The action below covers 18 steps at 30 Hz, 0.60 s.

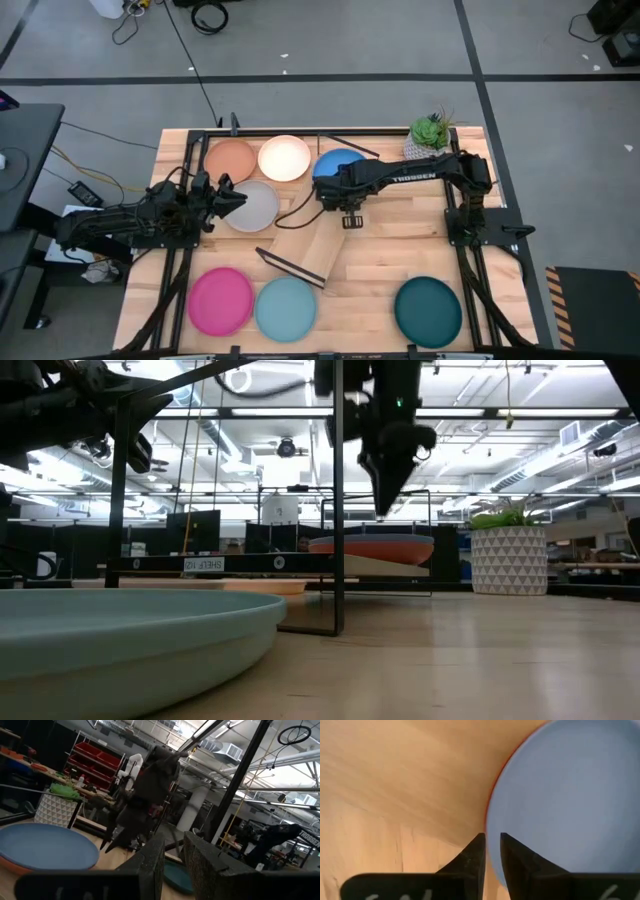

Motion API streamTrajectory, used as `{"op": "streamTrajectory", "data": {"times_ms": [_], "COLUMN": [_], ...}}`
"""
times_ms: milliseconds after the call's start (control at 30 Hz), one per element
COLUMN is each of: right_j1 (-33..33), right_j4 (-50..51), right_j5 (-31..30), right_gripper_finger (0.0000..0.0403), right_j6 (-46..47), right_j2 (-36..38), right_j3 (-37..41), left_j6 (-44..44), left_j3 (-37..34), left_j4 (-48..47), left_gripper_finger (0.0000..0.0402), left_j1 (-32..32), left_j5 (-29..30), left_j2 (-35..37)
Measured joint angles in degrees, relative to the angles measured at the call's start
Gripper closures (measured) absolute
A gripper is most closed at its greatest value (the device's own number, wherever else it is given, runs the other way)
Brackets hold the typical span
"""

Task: Place and stack plates onto a shelf
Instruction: Stack the dark blue plate on top of the blue plate on the shelf

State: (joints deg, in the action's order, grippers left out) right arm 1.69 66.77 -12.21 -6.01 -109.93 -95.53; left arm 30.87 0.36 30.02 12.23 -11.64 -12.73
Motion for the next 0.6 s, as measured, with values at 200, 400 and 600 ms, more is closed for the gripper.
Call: {"op": "streamTrajectory", "data": {"times_ms": [200,400,600], "right_j1": [-5.58,-18.77,-31.42], "right_j4": [8.22,11.02,11.08], "right_j5": [3.74,6.53,5.11], "right_gripper_finger": [0.0333,0.0332,0.0332], "right_j6": [10.19,21.53,30.49], "right_j2": [0.1,0.0,0.0], "right_j3": [-3.72,-1.78,2.28], "left_j6": [0.02,0.02,0.02], "left_j3": [0.0,0.0,0.02], "left_j4": [0.01,0.15,0.18], "left_gripper_finger": [0.0324,0.0324,0.0324], "left_j1": [0.01,0.0,0.02], "left_j5": [0.0,0.0,0.0], "left_j2": [0.0,0.02,0.02]}}
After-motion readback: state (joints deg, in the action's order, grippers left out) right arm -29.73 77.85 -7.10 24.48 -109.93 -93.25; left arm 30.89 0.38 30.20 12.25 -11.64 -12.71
